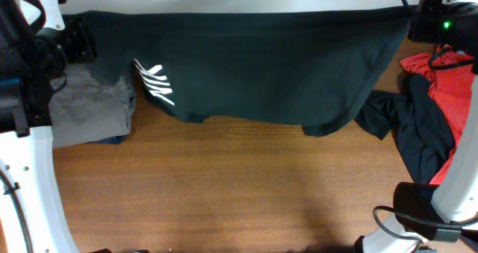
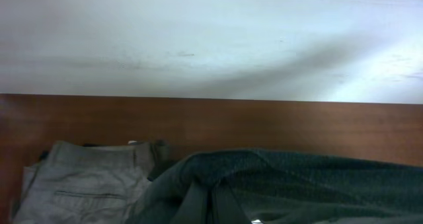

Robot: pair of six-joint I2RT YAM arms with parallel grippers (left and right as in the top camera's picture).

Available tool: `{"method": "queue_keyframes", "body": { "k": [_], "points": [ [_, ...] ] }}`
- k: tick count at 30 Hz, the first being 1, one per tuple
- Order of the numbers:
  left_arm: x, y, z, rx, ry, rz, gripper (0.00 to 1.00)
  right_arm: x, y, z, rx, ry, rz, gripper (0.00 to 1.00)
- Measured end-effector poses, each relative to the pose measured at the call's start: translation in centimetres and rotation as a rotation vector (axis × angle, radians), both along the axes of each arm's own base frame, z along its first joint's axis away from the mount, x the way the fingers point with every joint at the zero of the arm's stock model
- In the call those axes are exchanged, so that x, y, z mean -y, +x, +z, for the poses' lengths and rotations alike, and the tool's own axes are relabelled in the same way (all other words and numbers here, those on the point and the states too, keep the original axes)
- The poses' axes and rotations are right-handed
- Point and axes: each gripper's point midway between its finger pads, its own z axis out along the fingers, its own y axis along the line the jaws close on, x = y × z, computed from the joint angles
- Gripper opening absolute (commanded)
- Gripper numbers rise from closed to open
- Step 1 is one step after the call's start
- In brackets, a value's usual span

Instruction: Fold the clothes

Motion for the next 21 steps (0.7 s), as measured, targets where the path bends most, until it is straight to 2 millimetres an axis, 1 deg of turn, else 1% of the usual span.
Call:
{"method": "queue_keyframes", "body": {
  "k": [8, 10, 12, 16, 18, 19, 20, 21],
  "points": [
    [0.9, -0.1, 0.1, 0.001, -0.025, -0.045, 0.00, 1.0, -0.1, 0.0, -0.004, -0.026, -0.054, 0.04],
    [1.2, -0.1, 0.1, 0.003, -0.033, -0.059, 0.00, 1.7, -0.2, 0.0, -0.003, -0.035, -0.098, 0.04],
    [1.4, 0.2, 0.7, 0.030, -0.033, -0.070, 0.00, 2.2, -0.3, 0.2, 0.004, -0.041, -0.134, 0.04],
    [1.6, 1.1, 3.2, 0.142, -0.021, -0.095, 0.00, 3.6, -0.4, 0.7, 0.035, -0.031, -0.229, 0.04],
    [2.0, 1.2, 4.2, 0.185, -0.018, -0.114, 0.00, 4.5, -0.6, 1.2, 0.060, -0.015, -0.280, 0.04],
    [2.4, 1.0, 4.6, 0.194, -0.022, -0.128, 0.00, 5.2, -0.9, 1.6, 0.081, -0.006, -0.314, 0.04],
    [2.6, 0.9, 4.6, 0.192, -0.026, -0.134, 0.00, 5.4, -1.1, 1.8, 0.086, -0.002, -0.325, 0.04],
    [3.0, 0.6, 4.1, 0.168, -0.037, -0.147, 0.00, 5.7, -1.5, 2.1, 0.096, -0.004, -0.341, 0.04]
  ]
}}
